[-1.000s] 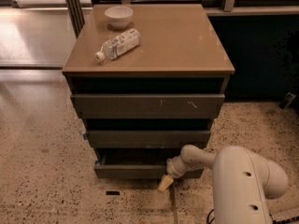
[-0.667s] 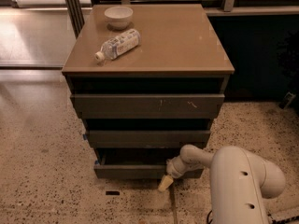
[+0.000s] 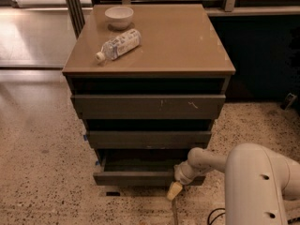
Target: Open bottom drawer
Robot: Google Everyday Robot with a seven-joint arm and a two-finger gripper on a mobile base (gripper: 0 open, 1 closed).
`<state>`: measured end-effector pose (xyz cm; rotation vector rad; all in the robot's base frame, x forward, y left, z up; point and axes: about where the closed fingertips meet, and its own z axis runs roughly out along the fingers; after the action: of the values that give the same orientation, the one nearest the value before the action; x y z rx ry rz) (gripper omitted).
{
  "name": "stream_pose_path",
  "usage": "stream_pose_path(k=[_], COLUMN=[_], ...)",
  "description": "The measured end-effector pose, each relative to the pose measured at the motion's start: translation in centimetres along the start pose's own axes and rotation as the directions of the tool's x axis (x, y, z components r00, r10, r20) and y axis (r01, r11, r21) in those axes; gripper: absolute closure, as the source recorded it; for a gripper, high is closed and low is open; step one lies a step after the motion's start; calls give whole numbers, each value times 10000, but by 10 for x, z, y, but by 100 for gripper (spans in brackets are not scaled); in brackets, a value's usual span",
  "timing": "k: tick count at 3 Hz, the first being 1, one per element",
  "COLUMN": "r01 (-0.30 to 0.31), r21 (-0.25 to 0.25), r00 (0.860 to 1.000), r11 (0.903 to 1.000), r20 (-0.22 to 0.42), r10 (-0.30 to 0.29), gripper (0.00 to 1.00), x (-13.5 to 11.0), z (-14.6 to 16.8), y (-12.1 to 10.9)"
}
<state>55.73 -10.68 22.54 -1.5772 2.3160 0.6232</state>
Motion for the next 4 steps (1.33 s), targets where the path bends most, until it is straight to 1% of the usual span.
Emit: stream_pose_path(k=[1,2,3,4], r01=[91,83,295,482], r21=[-600,-596,-493,-432], r00=[9997,9997,9991,9977], r11=[9982,9982,9984,9979], r20=[-236,-229,-300,-454], r10=[-105,-96,-310,-501], gripper=[0,0,0,0], x=[9,9,3,-7], z=[7,8,17,23], y=[36,35,28,14])
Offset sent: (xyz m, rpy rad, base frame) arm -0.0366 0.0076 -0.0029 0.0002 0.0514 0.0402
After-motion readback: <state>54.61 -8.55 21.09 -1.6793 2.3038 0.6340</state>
